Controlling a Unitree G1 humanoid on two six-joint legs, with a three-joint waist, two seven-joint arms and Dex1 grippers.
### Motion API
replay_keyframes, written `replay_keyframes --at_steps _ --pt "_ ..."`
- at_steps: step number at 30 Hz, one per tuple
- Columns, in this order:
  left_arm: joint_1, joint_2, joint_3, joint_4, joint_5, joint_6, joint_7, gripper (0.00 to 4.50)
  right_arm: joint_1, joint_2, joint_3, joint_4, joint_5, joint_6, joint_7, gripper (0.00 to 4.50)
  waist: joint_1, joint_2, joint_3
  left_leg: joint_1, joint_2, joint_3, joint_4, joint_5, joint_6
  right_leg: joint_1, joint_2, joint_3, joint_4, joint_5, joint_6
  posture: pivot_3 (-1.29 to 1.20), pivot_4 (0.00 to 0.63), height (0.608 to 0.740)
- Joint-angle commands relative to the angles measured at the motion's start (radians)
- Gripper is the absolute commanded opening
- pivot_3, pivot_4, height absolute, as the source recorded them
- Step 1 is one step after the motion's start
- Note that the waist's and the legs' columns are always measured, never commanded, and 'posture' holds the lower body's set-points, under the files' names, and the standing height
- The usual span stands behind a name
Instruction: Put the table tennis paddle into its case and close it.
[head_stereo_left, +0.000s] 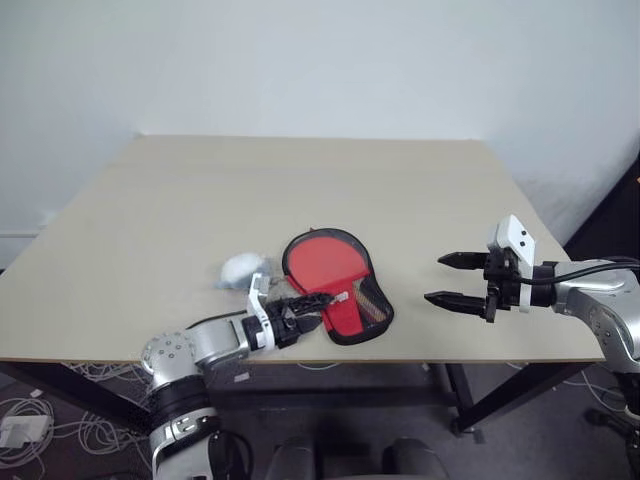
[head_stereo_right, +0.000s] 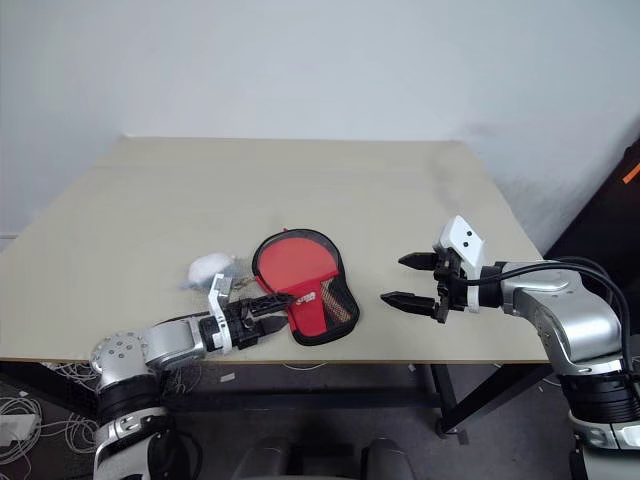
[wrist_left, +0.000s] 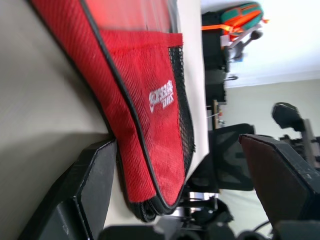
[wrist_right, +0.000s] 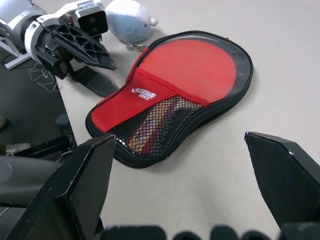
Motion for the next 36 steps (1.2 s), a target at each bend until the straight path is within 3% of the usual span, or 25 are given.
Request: replay_keyframes --at_steps 1,13,26,29,30,31,32,33,36 --pt "-0.063 -0.021 0.038 0.002 0.05 -0.015 0.123 4.13 -0.004 0.011 -0.006 -0.033 0.013 -0.005 -0.011 4.5 0.0 0.0 0.0 0.0 0.0 0.0 0.0 0.0 0.0 0.0 0.0 0.0 0.0 0.0 0.0 0.0 0.0 0.74" --pt "-0.102 -0.096 0.085 -0.004 0.062 0.005 0.206 4.13 -0.004 0.023 -0.003 -0.038 0.017 -0.004 -0.021 4.5 0.001 0.0 0.0 0.001 0.0 0.0 0.0 0.0 0.0 0.002 0.0 0.0 0.0 0.0 0.001 0.0 0.0 0.74" --pt "-0.064 -0.103 -0.02 -0.058 0.136 0.056 0.199 4.13 -0.021 0.033 0.012 -0.037 0.018 -0.002 -0.025 4.5 0.001 0.0 0.0 0.002 -0.001 -0.001 0.0 0.0 0.0 0.003 0.0 0.0 -0.001 0.0 0.001 0.0 0.0 0.74" --pt "-0.051 -0.081 -0.066 -0.048 0.117 0.056 0.2 3.58 -0.026 0.036 0.018 -0.038 0.019 0.001 -0.023 4.5 0.0 0.0 0.0 0.002 -0.001 -0.001 0.0 0.0 -0.001 0.003 0.0 0.0 -0.001 0.0 0.001 0.0 0.0 0.74" --pt "-0.049 -0.07 -0.079 -0.043 0.116 0.056 0.202 3.2 -0.028 0.036 0.019 -0.039 0.02 0.003 -0.022 4.5 0.0 0.0 0.0 0.002 -0.001 -0.001 0.0 0.0 -0.001 0.003 0.0 0.0 -0.001 0.0 0.001 0.0 0.0 0.74" --pt "-0.049 -0.059 -0.089 -0.033 0.119 0.056 0.201 3.2 -0.031 0.036 0.02 -0.038 0.021 0.004 -0.021 4.5 0.0 0.0 0.0 0.002 -0.001 -0.001 0.0 0.0 0.0 0.003 0.0 0.0 -0.001 0.0 0.001 0.0 0.0 0.74" --pt "-0.051 -0.05 -0.091 -0.022 0.124 0.056 0.202 2.72 -0.034 0.035 0.02 -0.037 0.022 0.006 -0.021 4.5 0.0 0.0 0.0 0.002 -0.001 -0.001 0.0 0.0 0.0 0.003 0.0 0.0 -0.001 0.0 0.001 0.0 0.0 0.74" --pt "-0.054 -0.043 -0.092 -0.012 0.129 0.056 0.205 2.59 -0.037 0.035 0.021 -0.037 0.022 0.007 -0.021 4.5 0.0 0.0 0.0 0.002 -0.001 -0.001 0.0 0.0 0.0 0.003 0.0 0.0 -0.001 0.0 0.001 0.0 0.0 0.74" --pt "-0.064 -0.021 -0.102 0.015 0.141 0.056 0.206 1.56 -0.039 0.034 0.021 -0.042 0.028 0.013 -0.022 4.5 0.0 0.0 0.0 0.002 -0.001 -0.001 0.0 0.0 0.0 0.003 0.0 0.0 -0.001 0.0 0.001 0.0 0.0 0.74"
